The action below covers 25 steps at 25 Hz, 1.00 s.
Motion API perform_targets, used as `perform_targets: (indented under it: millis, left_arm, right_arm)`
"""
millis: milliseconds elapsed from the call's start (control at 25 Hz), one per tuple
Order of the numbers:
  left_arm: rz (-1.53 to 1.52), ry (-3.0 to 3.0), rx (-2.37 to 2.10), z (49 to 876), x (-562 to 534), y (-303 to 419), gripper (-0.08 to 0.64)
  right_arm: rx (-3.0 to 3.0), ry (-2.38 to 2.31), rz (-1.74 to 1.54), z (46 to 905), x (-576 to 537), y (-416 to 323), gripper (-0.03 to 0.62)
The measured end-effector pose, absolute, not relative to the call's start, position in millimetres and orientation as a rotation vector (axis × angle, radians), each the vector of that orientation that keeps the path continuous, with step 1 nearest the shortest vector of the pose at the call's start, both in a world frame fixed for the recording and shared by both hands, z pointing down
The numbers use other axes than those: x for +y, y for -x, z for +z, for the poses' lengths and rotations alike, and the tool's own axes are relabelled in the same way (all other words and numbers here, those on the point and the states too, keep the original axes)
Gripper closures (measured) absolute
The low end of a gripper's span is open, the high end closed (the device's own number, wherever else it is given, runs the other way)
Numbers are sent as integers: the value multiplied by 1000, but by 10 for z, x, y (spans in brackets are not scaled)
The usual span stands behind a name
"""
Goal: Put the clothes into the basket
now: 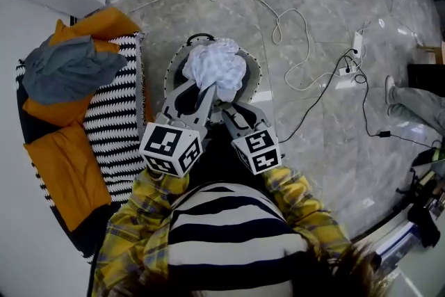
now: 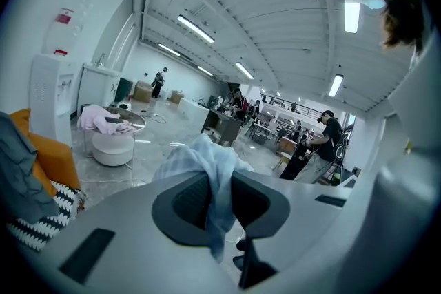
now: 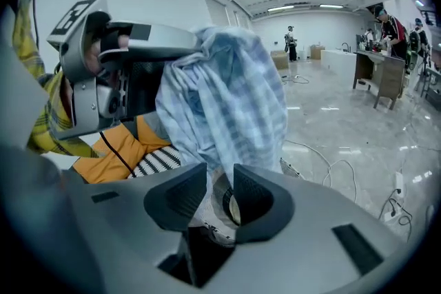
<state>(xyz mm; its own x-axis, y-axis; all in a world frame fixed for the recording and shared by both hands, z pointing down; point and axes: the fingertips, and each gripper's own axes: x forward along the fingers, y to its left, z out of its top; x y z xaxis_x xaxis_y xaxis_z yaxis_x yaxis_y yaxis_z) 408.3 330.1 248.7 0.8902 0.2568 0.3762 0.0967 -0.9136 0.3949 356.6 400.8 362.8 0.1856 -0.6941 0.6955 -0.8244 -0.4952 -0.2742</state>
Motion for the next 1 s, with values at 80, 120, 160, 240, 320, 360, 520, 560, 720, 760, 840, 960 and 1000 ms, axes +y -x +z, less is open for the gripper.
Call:
perform_targets:
  millis: [80,120,160,240,320,360,520,560,720,760,840,960,1000]
  left_arm:
    - [663,-2668,255,2687,3311,-4069,492]
    - [692,-2661,251,2793,3314,-4056,492]
    - [721,-2654,247,2900,3314,-4039,492]
    - [786,-2641,236,3123,3305,-3994,492]
    - [856,-2624,225,3350,3293,-3943,491]
    - [889,-2617,221,3456,3289,-3917,491]
    - [1048,-2606,205,3847,3276,-3797,491]
    - [1104,-2600,205,3951,3281,-3761,491]
    - [1301,-2554,174,4291,3280,-3609,431]
    - [1308,-2560,153,4309,3259,-3589,384]
    - [1269,-2599,119,4265,3218,-3588,359]
    - [1203,-2628,95,4168,3178,-3628,359]
    - [1188,-2620,85,4144,3164,-3630,360]
  right_arm:
    - [-1470,-2292,1218,3668,4056,-3581,459]
    - [-1465,-2292,1227,3689,4076,-3583,459]
    - [-1461,-2292,1234,3709,4093,-3583,459]
    - [-1453,-2288,1240,3757,4123,-3585,459]
    - [-1442,-2281,1240,3812,4154,-3594,459]
    - [-1439,-2279,1244,3833,4165,-3597,459]
    - [-1431,-2276,1266,3884,4203,-3611,459]
    - [-1429,-2275,1270,3894,4215,-3615,459]
    - [-1422,-2273,1283,3934,4247,-3614,459]
    - [-1422,-2272,1284,3939,4250,-3610,459]
    - [-1421,-2271,1286,3950,4256,-3607,459]
    - [-1427,-2265,1290,3964,4254,-3608,459]
    - [-1432,-2263,1290,3961,4246,-3607,459]
